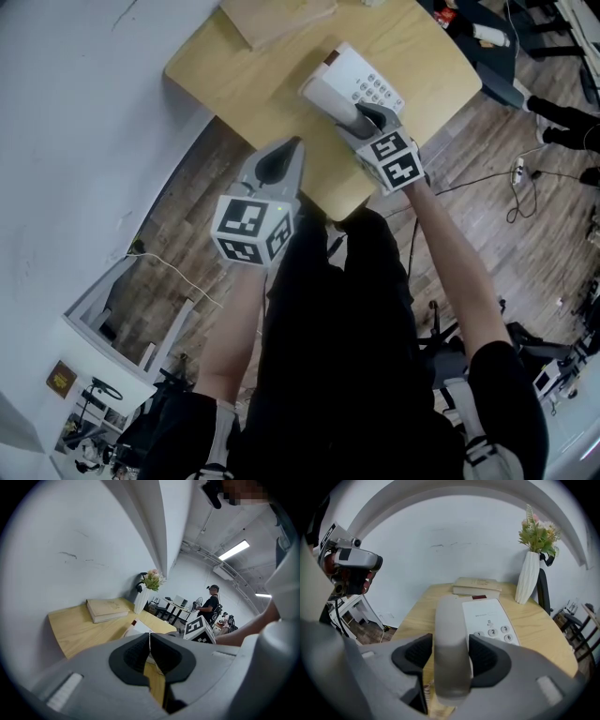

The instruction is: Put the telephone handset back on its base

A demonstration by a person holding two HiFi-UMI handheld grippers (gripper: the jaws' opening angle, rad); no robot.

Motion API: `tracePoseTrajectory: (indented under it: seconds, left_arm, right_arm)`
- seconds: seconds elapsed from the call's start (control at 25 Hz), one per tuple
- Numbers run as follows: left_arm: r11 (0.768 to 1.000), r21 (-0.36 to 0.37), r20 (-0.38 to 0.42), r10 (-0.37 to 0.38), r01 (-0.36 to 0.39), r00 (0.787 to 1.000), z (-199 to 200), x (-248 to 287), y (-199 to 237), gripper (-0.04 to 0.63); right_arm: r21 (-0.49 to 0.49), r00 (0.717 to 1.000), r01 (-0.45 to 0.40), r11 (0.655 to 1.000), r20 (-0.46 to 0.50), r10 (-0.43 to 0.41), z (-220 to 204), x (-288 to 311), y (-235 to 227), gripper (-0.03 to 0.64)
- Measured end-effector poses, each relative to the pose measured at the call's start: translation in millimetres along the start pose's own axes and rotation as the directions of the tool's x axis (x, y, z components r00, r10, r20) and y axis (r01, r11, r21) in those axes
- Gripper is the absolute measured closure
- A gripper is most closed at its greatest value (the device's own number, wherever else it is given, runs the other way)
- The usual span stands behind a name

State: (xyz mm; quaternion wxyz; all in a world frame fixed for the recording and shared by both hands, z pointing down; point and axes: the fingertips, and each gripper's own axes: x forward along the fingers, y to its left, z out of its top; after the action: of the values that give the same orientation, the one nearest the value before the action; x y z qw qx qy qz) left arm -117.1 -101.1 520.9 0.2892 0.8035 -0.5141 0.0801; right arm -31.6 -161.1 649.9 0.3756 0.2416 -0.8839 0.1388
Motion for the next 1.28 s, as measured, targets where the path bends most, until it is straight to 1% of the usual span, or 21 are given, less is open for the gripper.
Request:
tracePoseTrajectory:
  seconds: [0.24, 0.4, 0.76, 1.0, 1.28]
  left_arm:
    - [1.000, -0.009, 0.008, 0.005, -0.005, 1.000, -1, -9, -2, 0.583]
    - [1.000, -0.003, 0.012, 0.001, -0.001, 1.000, 1, -11, -7, 0.583]
    - [1.000, 0.018, 0.015, -0.021, 0.021, 1.000, 9, -12, -32, 0.583]
    - [0.998, 0.049, 0.025, -0.042, 0.041, 0.999, 28, -5, -41, 0.582]
    - [0.995, 0.087, 0.052, -0.055, 0.050, 0.997, 58, 0, -46, 0.582]
  right_arm:
    - [0.024, 1.000, -0.002, 1.000, 0.017, 0.001, 2, -10, 1, 0.371]
    - [0.021, 0.999, -0.003, 1.000, 0.032, 0.003, 5, -20, 2, 0.371]
    - [0.045, 0.996, 0.007, 0.999, 0.093, -0.011, 15, -58, 5, 0.373]
    - [0.076, 0.987, 0.029, 0.997, 0.157, -0.041, 34, -86, -1, 0.379]
    - [0.125, 0.970, 0.073, 0.989, 0.222, -0.100, 54, -119, -15, 0.388]
